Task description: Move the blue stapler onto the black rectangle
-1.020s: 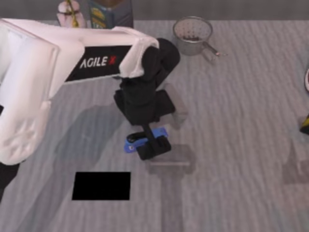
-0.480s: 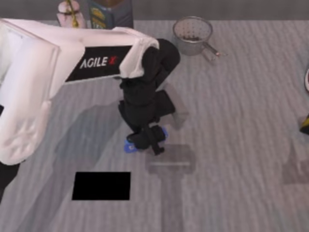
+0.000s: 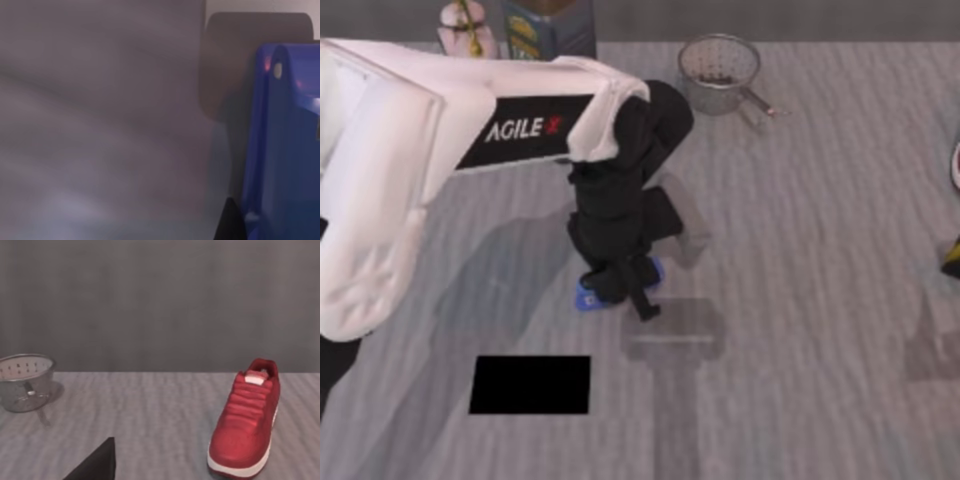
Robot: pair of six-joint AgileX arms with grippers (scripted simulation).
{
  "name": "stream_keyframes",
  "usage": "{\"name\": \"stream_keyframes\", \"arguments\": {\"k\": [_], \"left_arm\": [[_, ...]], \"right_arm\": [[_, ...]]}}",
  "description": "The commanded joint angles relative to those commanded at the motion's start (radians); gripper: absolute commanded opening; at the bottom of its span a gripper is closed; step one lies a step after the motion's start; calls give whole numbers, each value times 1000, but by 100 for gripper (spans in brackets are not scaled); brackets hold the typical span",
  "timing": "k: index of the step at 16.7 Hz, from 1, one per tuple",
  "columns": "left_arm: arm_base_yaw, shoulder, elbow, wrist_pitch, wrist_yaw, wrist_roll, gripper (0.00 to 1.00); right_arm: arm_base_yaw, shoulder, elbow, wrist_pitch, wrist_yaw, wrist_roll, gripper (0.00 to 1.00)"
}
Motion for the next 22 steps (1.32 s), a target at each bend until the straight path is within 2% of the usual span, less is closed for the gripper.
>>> {"name": "stream_keyframes", "arguments": {"k": [6,14,22], "left_arm": [[1,-6,16,-18,2,-1,0],[16,-83,241,-331,1,-4,0],[10,-93,250,-349,-4,-32,0]], "right_arm": [[0,0,0,0,0,0,100],[0,0,0,0,0,0,100],[0,0,0,0,0,0,100]]}}
